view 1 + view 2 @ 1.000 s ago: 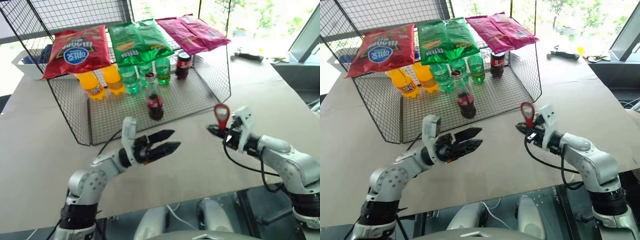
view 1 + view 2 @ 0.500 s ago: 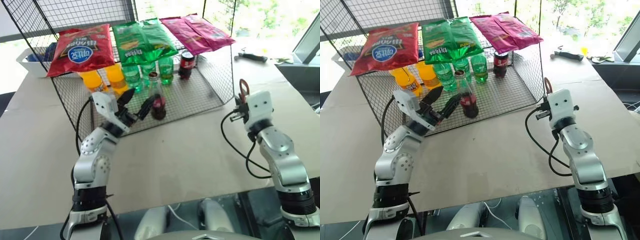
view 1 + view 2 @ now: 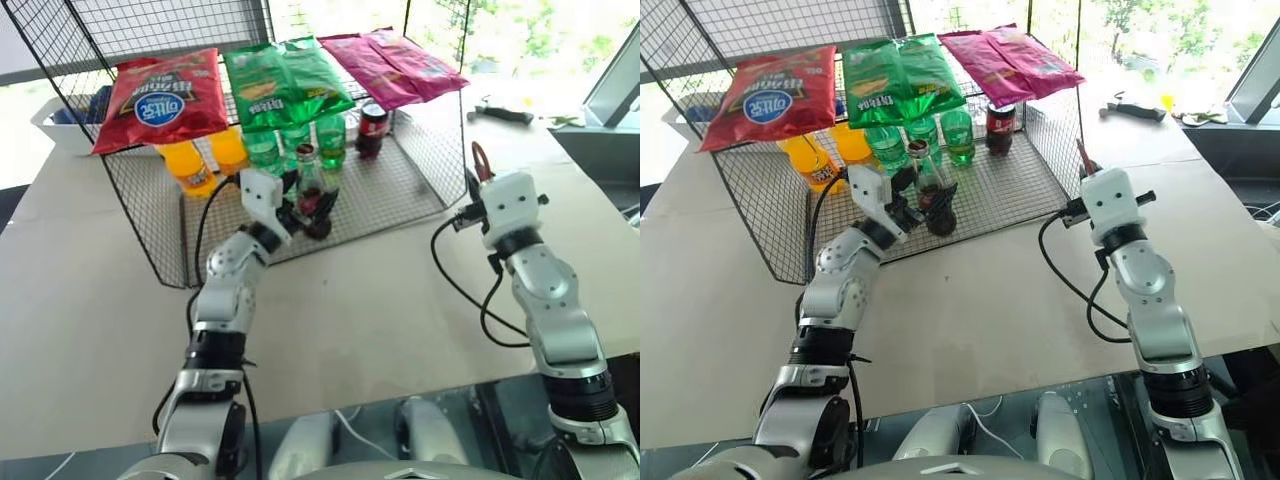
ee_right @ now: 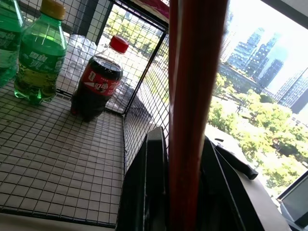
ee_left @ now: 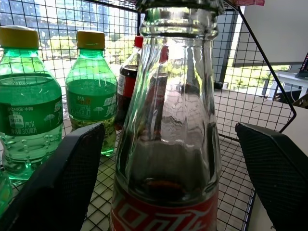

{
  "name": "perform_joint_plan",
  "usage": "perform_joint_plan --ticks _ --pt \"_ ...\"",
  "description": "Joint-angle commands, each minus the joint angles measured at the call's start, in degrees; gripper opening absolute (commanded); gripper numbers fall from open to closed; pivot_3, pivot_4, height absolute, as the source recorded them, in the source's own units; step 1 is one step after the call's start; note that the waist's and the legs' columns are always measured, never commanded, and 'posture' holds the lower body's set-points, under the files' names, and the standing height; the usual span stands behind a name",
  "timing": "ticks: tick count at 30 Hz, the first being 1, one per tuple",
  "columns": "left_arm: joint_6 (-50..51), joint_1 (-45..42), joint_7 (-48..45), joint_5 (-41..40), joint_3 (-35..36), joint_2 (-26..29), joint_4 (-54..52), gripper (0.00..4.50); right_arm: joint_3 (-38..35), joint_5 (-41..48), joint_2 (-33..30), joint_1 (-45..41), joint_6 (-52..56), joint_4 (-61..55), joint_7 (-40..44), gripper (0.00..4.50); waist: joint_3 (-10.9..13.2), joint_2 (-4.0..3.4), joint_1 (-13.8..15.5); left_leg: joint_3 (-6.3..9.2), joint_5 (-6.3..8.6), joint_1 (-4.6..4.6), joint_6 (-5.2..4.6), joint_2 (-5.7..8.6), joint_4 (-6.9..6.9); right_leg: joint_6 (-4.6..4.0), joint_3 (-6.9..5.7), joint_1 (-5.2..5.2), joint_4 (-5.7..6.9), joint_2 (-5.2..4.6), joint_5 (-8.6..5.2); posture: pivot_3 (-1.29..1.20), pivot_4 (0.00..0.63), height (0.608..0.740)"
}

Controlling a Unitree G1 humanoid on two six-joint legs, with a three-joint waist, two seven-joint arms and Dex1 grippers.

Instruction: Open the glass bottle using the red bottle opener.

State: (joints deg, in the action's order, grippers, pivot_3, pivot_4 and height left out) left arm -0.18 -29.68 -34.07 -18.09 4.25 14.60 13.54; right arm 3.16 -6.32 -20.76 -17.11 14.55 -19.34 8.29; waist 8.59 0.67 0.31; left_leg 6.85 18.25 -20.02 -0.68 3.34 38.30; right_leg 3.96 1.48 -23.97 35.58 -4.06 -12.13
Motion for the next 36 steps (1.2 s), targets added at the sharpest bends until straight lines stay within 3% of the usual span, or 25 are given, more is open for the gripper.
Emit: perform_joint_plan --ticks 1,9,12,14,15,23,31,36 --pt "-4.1 -3.3 -0.4 1.5 -0.2 -0.6 2.9 4.47 0.6 -1.8 0.6 0.0 -2.0 -3.6 -0.1 0.0 0.0 0.0 0.0 0.0 0.0 0.0 0.0 0.0 0.0 0.0 0.0 0.0 0.0 0.0 0.0 0.0 0.15 0.74" --pt "-8.3 -6.0 -1.0 3.5 -0.8 -1.7 9.2 4.47 0.5 -3.4 2.1 0.9 -2.1 -4.5 -0.2 0.0 0.0 0.0 -0.2 0.02 0.0 0.0 0.0 0.03 0.01 0.0 -0.01 0.0 0.02 -0.01 0.0 0.0 0.15 0.74" --pt "-8.4 -6.7 -1.1 2.5 -0.1 -2.7 10.4 3.64 0.5 -3.9 2.1 0.9 -2.4 -4.5 0.0 0.0 0.0 0.0 -0.2 0.02 0.0 0.0 0.0 0.03 0.02 0.0 -0.01 0.0 0.04 -0.01 0.0 0.0 0.15 0.74" --pt "-8.5 -7.1 -1.4 2.8 -0.1 -2.9 11.0 2.68 0.5 -4.1 2.1 0.8 -2.5 -4.5 0.2 0.0 0.0 0.01 -0.2 0.03 0.0 0.0 0.0 0.04 0.03 0.0 -0.02 0.01 0.05 -0.01 0.0 0.0 0.15 0.74" --pt "-8.9 -7.2 -1.5 3.2 -0.3 -2.8 11.3 2.47 0.5 -4.2 2.1 0.8 -2.5 -4.4 0.2 0.0 0.0 0.01 -0.2 0.04 0.0 0.0 0.0 0.05 0.03 0.0 -0.02 0.01 0.05 -0.02 0.0 0.0 0.15 0.74" --pt "-6.8 -4.6 -5.6 -1.3 0.0 -3.0 4.1 2.5 0.3 -4.3 2.9 0.3 -2.5 -4.0 0.2 0.0 0.0 0.01 -0.9 0.04 0.0 -0.01 -0.01 0.04 0.03 0.0 -0.01 0.0 0.05 -0.02 0.0 0.0 0.15 0.74" --pt "5.4 3.7 -13.2 -6.5 -4.9 1.7 -14.9 2.5 -1.0 -4.4 2.4 -0.2 -3.1 -3.1 0.2 0.0 0.0 0.0 -1.2 0.0 0.0 -0.25 0.0 0.0 0.03 0.0 0.06 -0.3 0.16 -0.02 0.0 0.0 0.15 0.74" --pt "8.9 7.2 -16.5 -6.4 -8.3 4.2 -20.3 2.5 -1.7 -4.5 2.2 -1.1 -3.7 -2.1 0.1 0.0 0.0 0.0 -1.1 0.0 0.0 -0.25 -0.01 0.01 0.07 0.0 0.05 -0.3 0.18 -0.01 0.0 0.0 0.15 0.74"
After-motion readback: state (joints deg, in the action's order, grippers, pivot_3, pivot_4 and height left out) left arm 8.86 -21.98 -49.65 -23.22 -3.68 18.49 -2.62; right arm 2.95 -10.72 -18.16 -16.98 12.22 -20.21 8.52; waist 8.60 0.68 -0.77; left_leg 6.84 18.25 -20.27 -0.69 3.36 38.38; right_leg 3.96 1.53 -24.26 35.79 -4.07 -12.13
